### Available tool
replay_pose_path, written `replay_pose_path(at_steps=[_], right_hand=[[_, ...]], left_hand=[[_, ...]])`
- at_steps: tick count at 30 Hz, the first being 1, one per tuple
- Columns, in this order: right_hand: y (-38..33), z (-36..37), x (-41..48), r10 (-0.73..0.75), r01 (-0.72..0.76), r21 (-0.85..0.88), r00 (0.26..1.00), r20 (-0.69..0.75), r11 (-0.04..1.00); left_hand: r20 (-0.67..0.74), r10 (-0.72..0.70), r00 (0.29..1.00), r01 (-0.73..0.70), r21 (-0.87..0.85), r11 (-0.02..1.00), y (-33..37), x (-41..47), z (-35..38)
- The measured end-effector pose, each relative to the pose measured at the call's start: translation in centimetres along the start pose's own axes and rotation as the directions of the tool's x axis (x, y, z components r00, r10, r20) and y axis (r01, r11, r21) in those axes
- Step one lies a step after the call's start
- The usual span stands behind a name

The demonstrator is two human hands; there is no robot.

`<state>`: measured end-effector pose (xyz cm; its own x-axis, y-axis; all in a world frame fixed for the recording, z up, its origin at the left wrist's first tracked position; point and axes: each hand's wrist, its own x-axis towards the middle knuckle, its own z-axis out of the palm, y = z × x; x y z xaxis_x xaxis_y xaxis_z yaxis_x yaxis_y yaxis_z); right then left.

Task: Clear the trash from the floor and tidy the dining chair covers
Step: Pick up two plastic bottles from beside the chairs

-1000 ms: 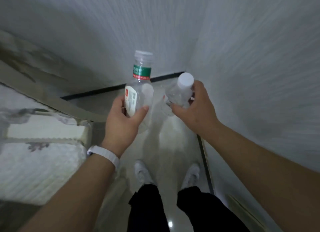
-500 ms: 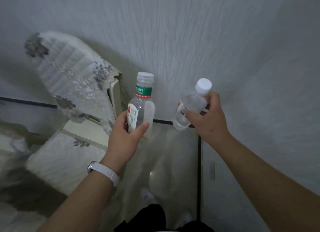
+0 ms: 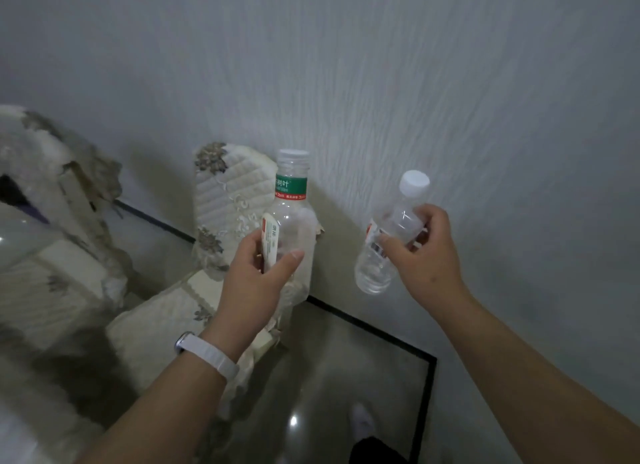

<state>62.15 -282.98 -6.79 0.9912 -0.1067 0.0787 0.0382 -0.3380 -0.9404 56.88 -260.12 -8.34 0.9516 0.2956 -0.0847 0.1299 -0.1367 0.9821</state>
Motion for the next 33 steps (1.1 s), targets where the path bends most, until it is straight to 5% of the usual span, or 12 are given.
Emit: replay_pose_path(at_steps=[6,12,24,33], right_hand=[[-1.4,3.8,5.3,-0.081,0.066,0.068,0.962,0.262,0.996],[-4.5,10.8,7.9,-0.179,0.092,0.18,0.81,0.558,0.979],[-10.9,22.8,-5.6,-0.398,0.172,0.362,0.28,0.874,0.916],[-15.5,26.4,-22.9,-0.434,0.233,0.42,0.013,0.901,0.877]], left_hand=[[-0.28,-0.055,0.958,0.063,0.018,0.998,1.4,-0.4,-1.8],[-0.576,-0.122,0.809,0.123,-0.038,0.992,1.8,-3.4,-4.6],[-0.939,-0.201,0.279,0.113,-0.175,0.978,1.8,-19.0,-10.5],[-0.973,-0.221,0.064,-0.007,-0.222,0.975,-0.8,-33.3,-16.3]])
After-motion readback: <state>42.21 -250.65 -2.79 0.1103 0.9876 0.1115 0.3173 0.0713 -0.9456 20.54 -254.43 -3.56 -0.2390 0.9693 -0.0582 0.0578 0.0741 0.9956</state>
